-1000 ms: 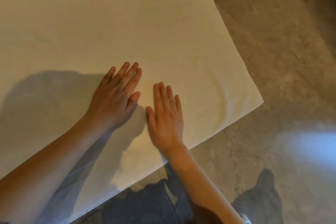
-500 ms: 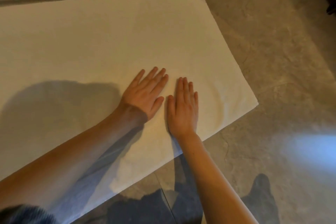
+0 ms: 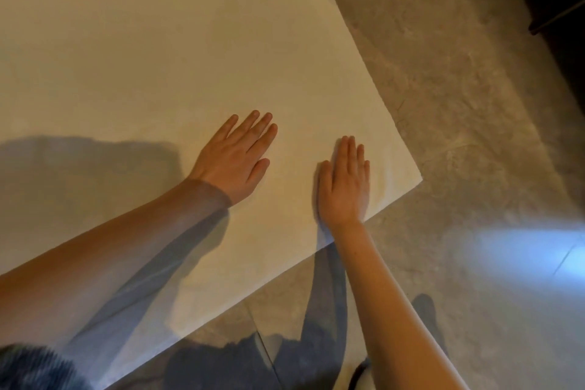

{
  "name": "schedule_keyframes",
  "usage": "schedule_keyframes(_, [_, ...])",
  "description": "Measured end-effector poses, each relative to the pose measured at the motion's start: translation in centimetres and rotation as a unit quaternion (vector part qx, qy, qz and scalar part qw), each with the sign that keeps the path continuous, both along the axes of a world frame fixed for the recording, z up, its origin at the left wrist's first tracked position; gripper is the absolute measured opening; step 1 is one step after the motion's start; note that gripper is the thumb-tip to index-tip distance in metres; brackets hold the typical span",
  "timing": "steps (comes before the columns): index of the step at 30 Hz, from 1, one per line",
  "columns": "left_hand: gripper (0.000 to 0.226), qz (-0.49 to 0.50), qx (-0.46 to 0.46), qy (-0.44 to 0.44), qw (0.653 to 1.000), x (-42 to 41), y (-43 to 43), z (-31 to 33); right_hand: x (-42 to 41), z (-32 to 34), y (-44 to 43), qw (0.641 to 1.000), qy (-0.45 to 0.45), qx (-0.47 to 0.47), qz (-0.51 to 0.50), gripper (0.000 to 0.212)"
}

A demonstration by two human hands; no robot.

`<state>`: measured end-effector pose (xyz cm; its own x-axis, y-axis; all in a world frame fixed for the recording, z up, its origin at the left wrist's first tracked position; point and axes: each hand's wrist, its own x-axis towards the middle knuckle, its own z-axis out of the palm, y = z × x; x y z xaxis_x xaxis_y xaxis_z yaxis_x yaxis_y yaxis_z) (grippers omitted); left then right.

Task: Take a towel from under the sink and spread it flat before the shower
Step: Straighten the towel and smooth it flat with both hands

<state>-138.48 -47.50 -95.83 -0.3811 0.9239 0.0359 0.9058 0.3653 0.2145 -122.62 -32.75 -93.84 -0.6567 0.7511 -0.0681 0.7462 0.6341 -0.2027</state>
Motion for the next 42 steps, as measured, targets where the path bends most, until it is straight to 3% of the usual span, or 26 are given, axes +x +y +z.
schedule_keyframes(4, [0.057,-0.017,0.024,0.003,1.000,-2.1,2.8,0.5,-5.9,-0.6,-2.9,0.996,0.021,-0.028,0.078,0.060])
schedule_keyframes(8, [0.059,-0.020,0.002,0.012,1.000,-3.1,2.9,-0.3,-4.1,-1.4,-0.6,0.994,0.002,-0.019,0.103,0.060])
schedule_keyframes(15, [0.062,-0.016,0.001,0.011,1.000,-3.2,2.9,-0.5,2.8,-0.5,6.6,0.996,-0.045,-0.001,-0.071,0.061])
schedule_keyframes(21, [0.062,-0.014,0.010,0.006,1.000,-3.2,2.9,-0.8,-6.0,-0.8,1.0,0.997,0.000,-0.001,0.072,0.062])
schedule_keyframes(25, [0.061,-0.012,0.015,0.005,1.000,-3.4,2.6,-1.0,-7.2,-1.4,0.6,0.993,0.003,-0.014,0.120,0.061])
schedule_keyframes(32, [0.059,-0.008,0.004,0.018,1.000,-3.3,2.7,-0.9,2.0,-0.8,10.2,0.997,-0.019,-0.007,-0.079,0.058])
schedule_keyframes(35, [0.060,-0.014,0.005,0.006,1.000,-3.2,2.8,-0.7,2.9,-0.1,10.9,0.994,-0.036,0.007,-0.104,0.059])
schedule_keyframes(39, [0.061,0.020,0.030,0.023,0.999,-5.1,2.9,0.5,-3.4,0.7,7.1,0.999,-0.003,0.047,0.021,0.060])
schedule_keyframes(42, [0.061,0.062,0.014,0.011,0.998,-7.0,2.9,0.5,-9.6,0.4,1.8,0.988,0.029,0.011,0.150,0.061])
